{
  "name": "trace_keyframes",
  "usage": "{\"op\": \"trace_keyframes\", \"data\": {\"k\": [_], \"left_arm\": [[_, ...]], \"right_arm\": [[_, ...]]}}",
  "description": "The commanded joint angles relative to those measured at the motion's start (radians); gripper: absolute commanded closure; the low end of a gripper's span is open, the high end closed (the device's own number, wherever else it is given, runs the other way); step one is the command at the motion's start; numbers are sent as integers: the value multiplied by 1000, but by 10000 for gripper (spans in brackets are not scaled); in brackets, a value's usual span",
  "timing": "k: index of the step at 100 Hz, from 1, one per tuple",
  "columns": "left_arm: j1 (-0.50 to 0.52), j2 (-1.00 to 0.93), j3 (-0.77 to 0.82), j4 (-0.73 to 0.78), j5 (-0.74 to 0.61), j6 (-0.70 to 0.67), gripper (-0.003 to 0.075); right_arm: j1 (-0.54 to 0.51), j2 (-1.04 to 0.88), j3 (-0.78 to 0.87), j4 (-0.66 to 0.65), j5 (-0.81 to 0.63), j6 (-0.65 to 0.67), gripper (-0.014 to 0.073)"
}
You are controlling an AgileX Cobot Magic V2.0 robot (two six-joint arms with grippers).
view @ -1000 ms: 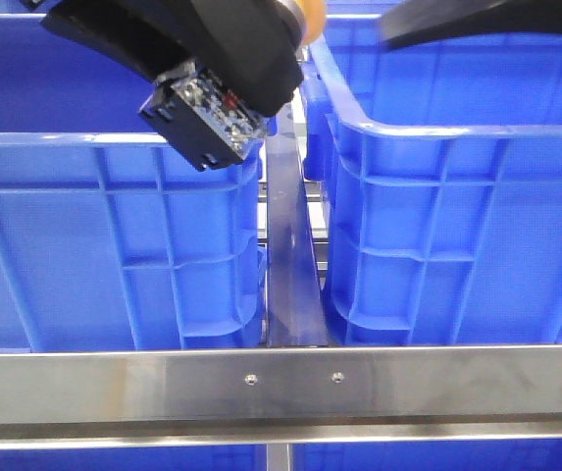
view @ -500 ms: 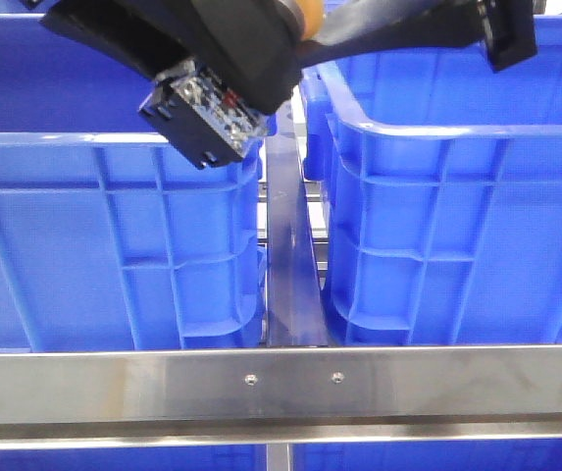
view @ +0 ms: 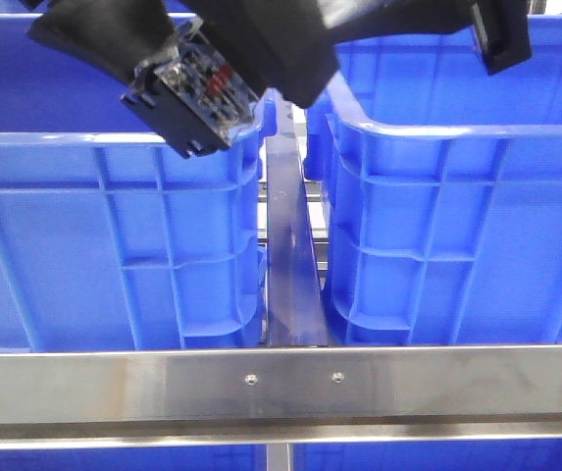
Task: Pick red and yellow buttons and place in box
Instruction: 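Grasp the yellow button with the right gripper and open the left gripper, then carry the yellow button into the empty bin with the right gripper and release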
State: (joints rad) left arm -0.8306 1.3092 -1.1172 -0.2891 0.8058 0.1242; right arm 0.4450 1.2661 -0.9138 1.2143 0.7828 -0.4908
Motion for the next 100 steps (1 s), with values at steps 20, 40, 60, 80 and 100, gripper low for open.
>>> {"op": "trace_keyframes", "data": {"k": [20,40,60,80,100], "left_arm": [[-6,-48,-31,-45,-27,-1,111],[-6,-62,-31,-45,-27,-1,112],[-6,-62,-31,-45,-27,-1,112],[-6,-62,-31,-45,-27,-1,112],[-6,-62,-31,-45,-41,-1,112]], "right_arm": [[-144,-25,-159,39,-23,-145,353],[-298,-23,-195,38,-107,-251,353],[-341,13,-195,37,-310,-509,353],[-341,117,-195,37,-523,-768,353],[-341,257,-227,38,-662,-878,353]]}}
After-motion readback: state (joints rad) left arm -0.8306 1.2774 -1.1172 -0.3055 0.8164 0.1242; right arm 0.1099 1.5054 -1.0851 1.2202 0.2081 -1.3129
